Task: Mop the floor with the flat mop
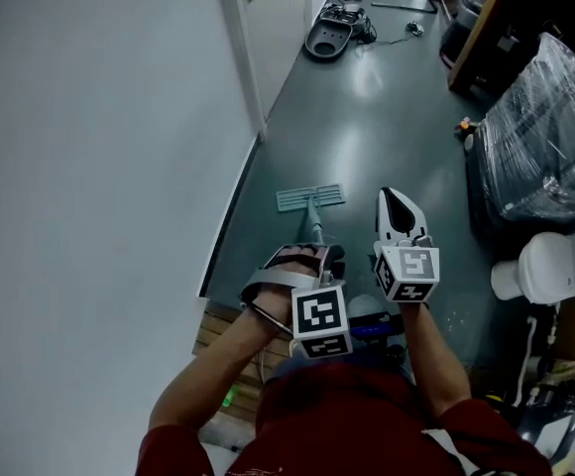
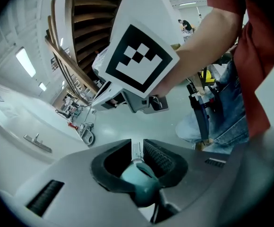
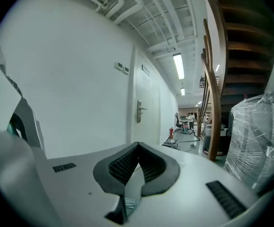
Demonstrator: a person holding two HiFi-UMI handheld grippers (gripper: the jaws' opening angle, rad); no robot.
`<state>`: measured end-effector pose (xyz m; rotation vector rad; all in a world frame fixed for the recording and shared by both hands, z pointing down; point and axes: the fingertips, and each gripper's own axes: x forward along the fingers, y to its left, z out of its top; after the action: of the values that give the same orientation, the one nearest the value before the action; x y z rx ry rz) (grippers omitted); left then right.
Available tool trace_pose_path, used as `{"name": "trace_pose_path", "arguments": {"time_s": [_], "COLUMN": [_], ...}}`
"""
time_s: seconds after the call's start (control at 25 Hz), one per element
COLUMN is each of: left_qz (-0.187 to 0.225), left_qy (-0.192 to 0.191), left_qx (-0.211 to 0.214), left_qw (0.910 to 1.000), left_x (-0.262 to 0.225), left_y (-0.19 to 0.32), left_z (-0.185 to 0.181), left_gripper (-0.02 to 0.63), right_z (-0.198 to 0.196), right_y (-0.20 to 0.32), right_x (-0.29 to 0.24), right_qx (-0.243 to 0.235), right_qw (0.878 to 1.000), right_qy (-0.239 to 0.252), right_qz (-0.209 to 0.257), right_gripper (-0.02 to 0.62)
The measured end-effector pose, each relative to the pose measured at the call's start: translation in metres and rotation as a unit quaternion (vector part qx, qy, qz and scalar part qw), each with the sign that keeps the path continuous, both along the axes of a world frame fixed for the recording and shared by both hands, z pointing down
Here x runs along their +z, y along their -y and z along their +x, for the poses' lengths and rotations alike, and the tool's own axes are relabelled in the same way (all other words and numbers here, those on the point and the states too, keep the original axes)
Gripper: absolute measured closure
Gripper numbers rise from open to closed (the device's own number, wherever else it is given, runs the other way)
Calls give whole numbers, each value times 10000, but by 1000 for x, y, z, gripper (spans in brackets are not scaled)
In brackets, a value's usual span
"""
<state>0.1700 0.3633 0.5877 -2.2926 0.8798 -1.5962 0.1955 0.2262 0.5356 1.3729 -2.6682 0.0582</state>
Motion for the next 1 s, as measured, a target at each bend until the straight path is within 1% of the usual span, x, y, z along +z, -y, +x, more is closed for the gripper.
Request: {"name": "trace_pose_path", "arguments": {"time_s": [0.12,0.24,0.36,0.48,0.56,0.76,1.0], "left_qz": [82,141,194,255,254,242,362], "left_qy": [-166,-201,-98,41,81,226,114], "left_qx": [-119,-149,-100,94,204,414,363], "left_qw": [9998,9996,9997,9996,9994,9986,9986], "left_x": [8,17,32,46,55,74,63], "left_y": [-1,6,21,45,65,133,232], "left_z": [-21,-34,-47,-60,-62,-54,-56], "left_gripper": [522,522,522,522,517,508,513], "right_z": [-19,-30,-38,-43,-42,-30,-27], "right_y": [-12,-20,-24,-20,-12,33,123], "right_x": [15,25,25,18,18,29,25], "right_qx": [-33,-48,-47,-2,55,191,223], "right_qw": [9999,9996,9995,9993,9992,9986,9986], "right_qy": [-121,-229,-277,-311,-325,-308,-120], "right_qz": [-74,-135,-172,-191,-220,-375,-458], "right_gripper": [578,578,578,578,578,578,578]}}
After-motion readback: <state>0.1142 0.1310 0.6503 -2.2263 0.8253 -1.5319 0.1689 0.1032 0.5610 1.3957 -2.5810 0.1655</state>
